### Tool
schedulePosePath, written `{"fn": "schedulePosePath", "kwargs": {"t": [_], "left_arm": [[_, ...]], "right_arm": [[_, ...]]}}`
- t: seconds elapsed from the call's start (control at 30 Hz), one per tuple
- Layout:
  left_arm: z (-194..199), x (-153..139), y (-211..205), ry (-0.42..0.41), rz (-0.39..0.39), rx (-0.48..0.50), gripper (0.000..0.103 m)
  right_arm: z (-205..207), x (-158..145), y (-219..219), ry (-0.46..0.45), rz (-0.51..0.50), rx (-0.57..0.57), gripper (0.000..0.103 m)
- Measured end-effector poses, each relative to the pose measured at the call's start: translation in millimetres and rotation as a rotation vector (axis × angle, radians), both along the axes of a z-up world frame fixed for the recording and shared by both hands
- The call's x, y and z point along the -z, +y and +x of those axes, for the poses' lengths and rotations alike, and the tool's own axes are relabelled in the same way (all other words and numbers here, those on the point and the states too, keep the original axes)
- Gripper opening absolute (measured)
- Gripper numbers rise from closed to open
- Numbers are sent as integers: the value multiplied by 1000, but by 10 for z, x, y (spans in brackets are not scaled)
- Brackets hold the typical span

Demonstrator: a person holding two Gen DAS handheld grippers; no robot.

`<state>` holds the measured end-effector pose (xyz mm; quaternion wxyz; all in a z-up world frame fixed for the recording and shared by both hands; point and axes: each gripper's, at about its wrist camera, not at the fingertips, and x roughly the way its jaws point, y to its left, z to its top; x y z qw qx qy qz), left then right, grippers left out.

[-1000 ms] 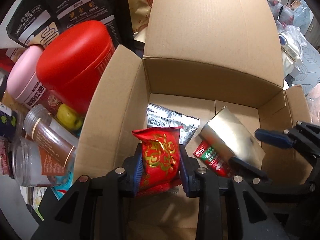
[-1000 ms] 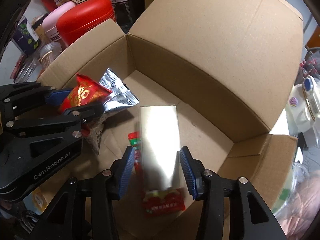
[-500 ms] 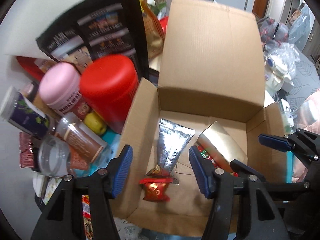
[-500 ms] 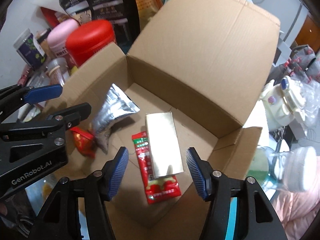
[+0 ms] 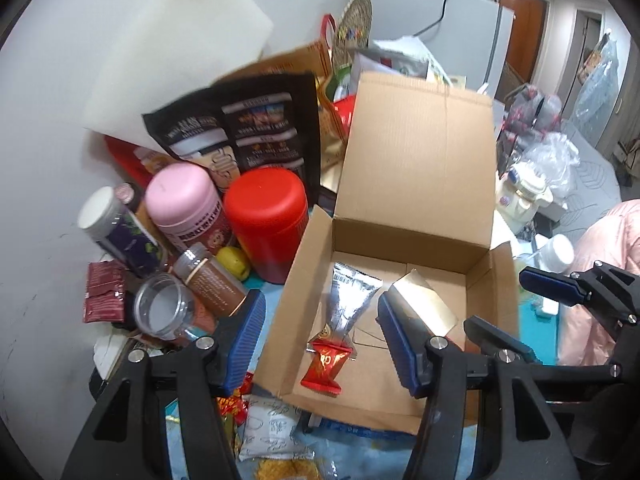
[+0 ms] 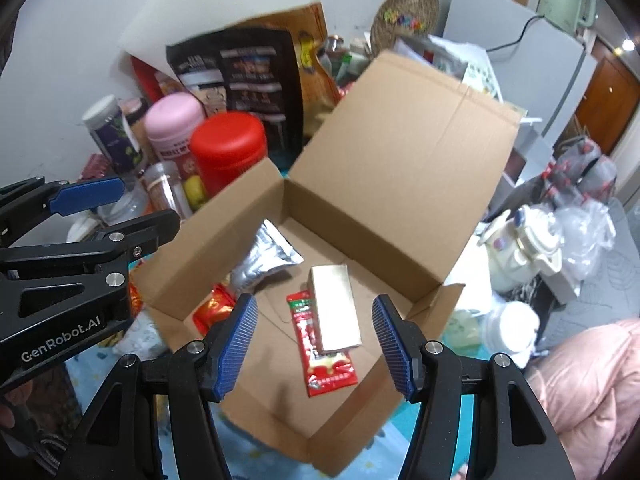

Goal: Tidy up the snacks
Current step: 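Withdraw both tools from the box back over the table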

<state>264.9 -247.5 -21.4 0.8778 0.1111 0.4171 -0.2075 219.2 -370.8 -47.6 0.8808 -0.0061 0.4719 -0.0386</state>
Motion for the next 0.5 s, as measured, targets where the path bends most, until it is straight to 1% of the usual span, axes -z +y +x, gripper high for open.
{"fn": "schedulePosePath", "kwargs": {"t": [0.17,0.33,0.5], "left_arm": [[-271,-199,155,-24,-35,-4,58],[-534,-273,324,-30,-55,-18,58],[-795,-314,491,-40,-57,-37,58]], "right_arm": [[-233,-181,119,-30,-7,-10,60],[-493,-284,266,-51,-7,-25,60],[-733,-321,418,-62,3,-45,60]]}}
